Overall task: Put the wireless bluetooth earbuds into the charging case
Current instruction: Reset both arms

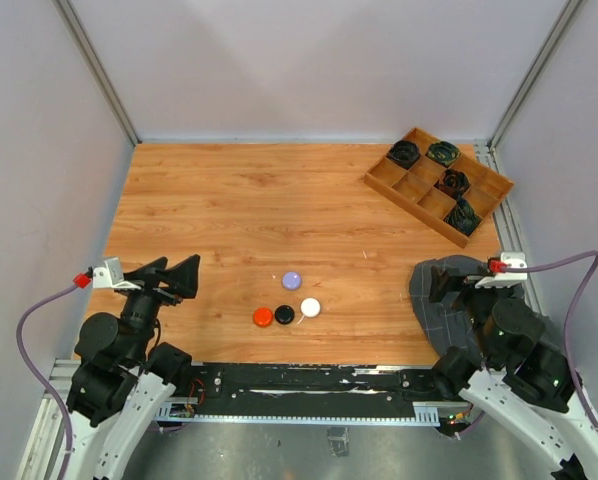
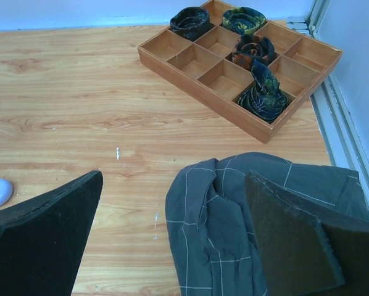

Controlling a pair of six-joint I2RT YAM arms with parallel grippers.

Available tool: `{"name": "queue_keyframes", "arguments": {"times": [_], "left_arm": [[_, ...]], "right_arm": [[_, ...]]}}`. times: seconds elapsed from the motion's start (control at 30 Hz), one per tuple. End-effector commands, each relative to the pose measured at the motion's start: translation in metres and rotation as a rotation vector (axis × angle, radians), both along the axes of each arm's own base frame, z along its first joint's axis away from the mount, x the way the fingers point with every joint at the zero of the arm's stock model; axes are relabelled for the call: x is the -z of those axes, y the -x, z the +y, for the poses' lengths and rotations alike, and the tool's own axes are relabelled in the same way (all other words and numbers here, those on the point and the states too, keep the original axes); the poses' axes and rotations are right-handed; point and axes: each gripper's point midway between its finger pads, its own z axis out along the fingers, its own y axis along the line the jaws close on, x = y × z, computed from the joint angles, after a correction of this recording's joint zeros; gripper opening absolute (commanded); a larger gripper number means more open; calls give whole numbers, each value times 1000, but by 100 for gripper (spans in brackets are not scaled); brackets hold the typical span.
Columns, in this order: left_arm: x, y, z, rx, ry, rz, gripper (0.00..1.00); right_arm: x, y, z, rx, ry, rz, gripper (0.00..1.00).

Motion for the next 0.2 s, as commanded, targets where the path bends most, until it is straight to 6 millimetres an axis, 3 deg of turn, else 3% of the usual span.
{"name": "queue_keyframes", "arguments": {"times": [0.0,0.17], "left_arm": [[-6,-1,2,-13,-2,-30,99],[-6,-1,1,-5,-4,-32,99]], "right_arm": [[-2,1,0,1,-19,-14,99],[-6,2,-2,-4,-28,-27,99]]}}
